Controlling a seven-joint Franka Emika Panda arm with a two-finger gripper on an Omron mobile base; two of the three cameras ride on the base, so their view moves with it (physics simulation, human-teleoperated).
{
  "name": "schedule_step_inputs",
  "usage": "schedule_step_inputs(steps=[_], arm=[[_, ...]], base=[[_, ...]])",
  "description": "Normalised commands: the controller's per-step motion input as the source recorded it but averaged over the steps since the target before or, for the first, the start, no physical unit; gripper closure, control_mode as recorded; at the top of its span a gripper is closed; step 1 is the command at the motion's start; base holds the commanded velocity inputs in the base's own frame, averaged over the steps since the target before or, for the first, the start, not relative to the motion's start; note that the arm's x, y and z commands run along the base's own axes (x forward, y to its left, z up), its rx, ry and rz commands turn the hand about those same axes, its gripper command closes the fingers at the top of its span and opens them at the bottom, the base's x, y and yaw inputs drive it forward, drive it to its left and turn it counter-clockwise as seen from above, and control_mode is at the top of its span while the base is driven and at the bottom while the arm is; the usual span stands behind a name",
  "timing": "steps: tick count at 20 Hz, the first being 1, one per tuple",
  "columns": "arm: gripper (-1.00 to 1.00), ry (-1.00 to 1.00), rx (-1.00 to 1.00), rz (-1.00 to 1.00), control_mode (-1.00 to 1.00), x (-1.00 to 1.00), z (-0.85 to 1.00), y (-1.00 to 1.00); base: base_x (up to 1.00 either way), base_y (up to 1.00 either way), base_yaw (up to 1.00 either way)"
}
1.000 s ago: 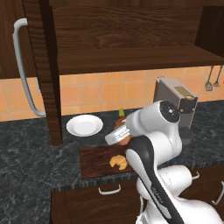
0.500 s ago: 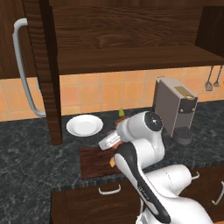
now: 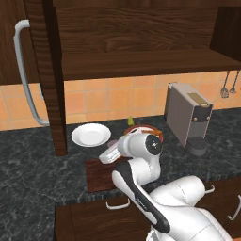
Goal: From the different types of pastries on the counter, select a croissant and place it on the cutting board. Then retrieve a jar of jam from the cabinet and place it alongside the croissant on the cutting board.
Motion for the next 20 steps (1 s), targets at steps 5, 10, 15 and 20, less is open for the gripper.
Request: schedule_step_inputs(steps=[5,10,15,20], arm=[[1.0,0.0,0.08,0.07,-1.0,0.01,-0.24,0.02],[1.0,0.0,0.12,0.1,-1.0,0.2,-0.39,0.05],[1.0,0.0,0.04,0.09,-1.0,0.15,-0.53,0.0],[1.0,0.0,0.04,0.05,-1.0,0.24,-0.41,0.0]], base=[[0.0,0.0,0.0],[0.0,0.0,0.0],[0.0,0.0,0.0],[0.0,0.0,0.0]])
